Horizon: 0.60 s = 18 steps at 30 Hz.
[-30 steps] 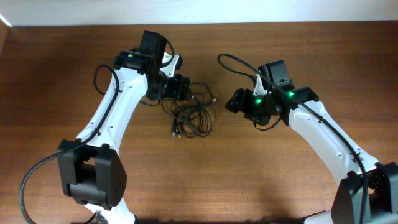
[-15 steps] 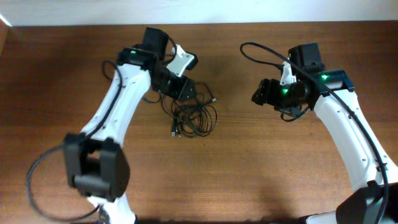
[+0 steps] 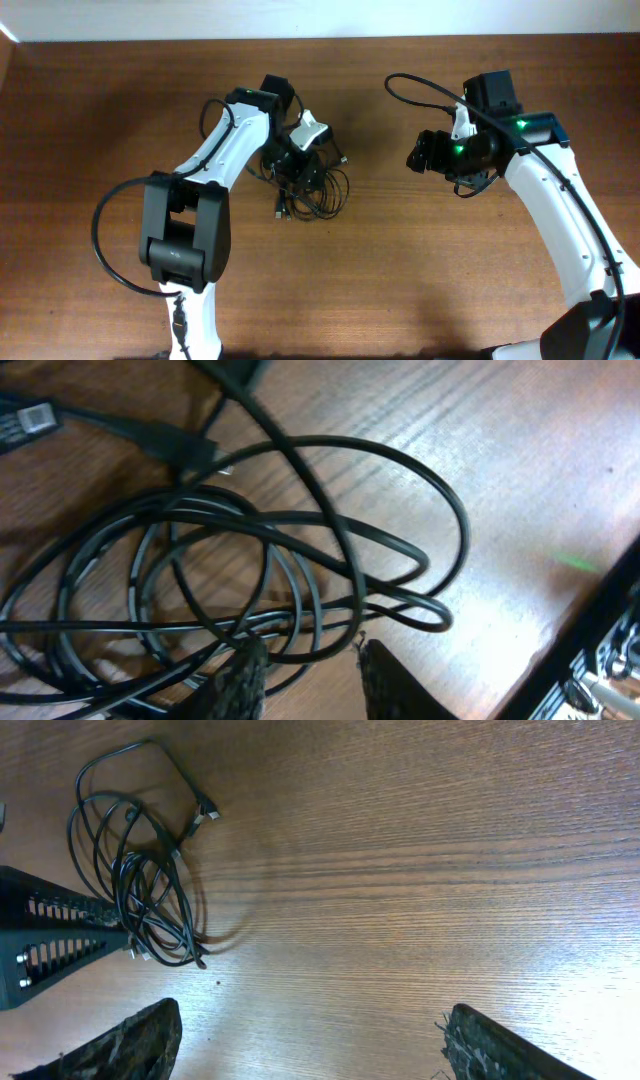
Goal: Untangle cables
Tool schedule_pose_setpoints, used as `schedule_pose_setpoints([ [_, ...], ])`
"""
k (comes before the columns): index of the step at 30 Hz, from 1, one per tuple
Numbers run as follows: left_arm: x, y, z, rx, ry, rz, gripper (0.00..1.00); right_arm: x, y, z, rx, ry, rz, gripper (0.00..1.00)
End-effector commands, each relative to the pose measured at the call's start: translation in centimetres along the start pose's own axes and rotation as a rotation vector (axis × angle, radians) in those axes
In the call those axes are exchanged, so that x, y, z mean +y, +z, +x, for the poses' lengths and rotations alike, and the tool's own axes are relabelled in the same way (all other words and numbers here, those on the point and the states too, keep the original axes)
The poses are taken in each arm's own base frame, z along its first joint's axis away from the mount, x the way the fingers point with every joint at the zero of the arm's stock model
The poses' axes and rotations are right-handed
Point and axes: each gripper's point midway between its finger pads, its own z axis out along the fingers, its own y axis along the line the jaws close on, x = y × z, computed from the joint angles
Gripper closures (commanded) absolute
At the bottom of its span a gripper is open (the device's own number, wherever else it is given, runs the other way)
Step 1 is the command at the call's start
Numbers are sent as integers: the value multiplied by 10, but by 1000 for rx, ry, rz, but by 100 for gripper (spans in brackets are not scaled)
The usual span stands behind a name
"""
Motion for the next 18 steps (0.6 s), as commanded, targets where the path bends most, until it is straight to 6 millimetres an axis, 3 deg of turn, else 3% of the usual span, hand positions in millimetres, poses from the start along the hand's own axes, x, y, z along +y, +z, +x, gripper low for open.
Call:
schedule_pose_setpoints([
  [1,-4,4,0,3,56,33,62,-1,-1,-2,-8,-14,12,15],
  [4,-3,4,0,1,97,32,54,-2,0,0,1,-12,16,15],
  [9,-12,27,1,-18,125,75,56,-3,0,3,11,-9,20,15],
  [10,-17,28,0,-23,130,96,62,-3,0,3,13,-12,22,15],
  [14,-9,30,-4,-30,145,53,73,-3,0,3,13,-15,22,15],
  [16,-8,30,-6,-38,150,50,100,-3,-1,3,13,-15,21,14],
  [18,-8,27,-10,-51,129,45,100,-3,0,3,14,-15,21,14],
])
